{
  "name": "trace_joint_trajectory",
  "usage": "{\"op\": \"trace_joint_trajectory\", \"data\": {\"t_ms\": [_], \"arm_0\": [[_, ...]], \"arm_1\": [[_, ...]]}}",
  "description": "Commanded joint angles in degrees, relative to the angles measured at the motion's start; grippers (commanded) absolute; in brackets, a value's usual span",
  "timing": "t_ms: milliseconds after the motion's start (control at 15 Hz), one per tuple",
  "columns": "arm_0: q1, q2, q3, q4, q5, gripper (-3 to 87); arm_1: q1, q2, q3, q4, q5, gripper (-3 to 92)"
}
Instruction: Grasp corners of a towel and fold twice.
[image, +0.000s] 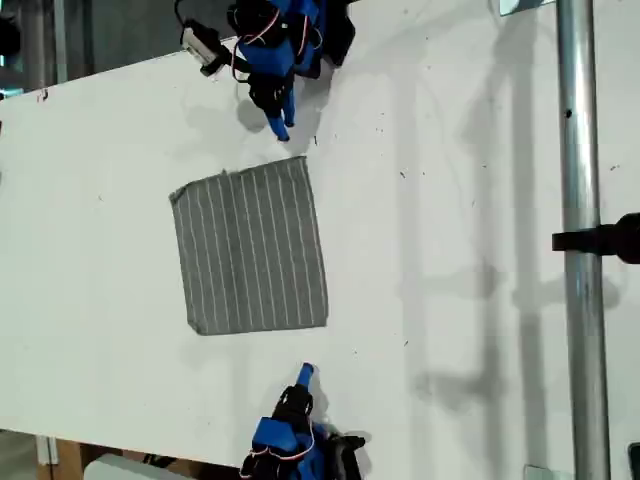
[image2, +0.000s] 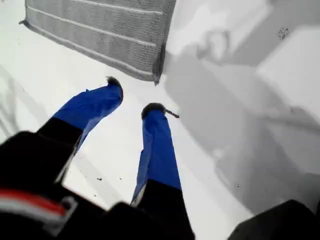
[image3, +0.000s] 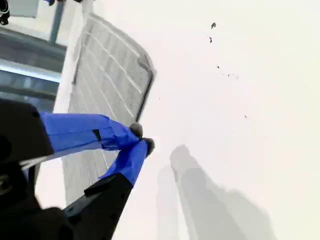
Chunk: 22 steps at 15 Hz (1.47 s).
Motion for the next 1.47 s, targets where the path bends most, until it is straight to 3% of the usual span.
{"op": "trace_joint_trajectory", "data": {"t_ms": [0, 200, 333, 467, 600, 1400], "arm_0": [[-5.19, 0.09, 0.35, 0.09, -23.38, -1.5], [-9.32, 0.09, 0.35, 0.09, -23.29, -1.4], [-10.55, 0.09, 0.35, 0.09, -22.76, -1.5], [-10.02, 0.09, 0.35, 0.09, -22.94, -1.5], [-9.93, 0.09, 0.35, 0.09, -23.03, -1.5], [-7.29, 0.09, 0.35, 0.09, -22.94, -1.5]], "arm_1": [[2.11, -0.18, -0.70, -0.09, -4.75, 13.3], [8.70, 0.18, -1.32, 0.26, -4.66, 13.3], [6.42, 0.18, -1.23, 0.26, -4.66, 14.6], [2.90, 0.18, -0.97, -2.55, -9.58, 3.0], [-2.11, 0.18, -0.88, -3.52, -9.67, -0.2], [-2.90, 0.18, -1.76, -1.41, -9.49, -0.2]]}}
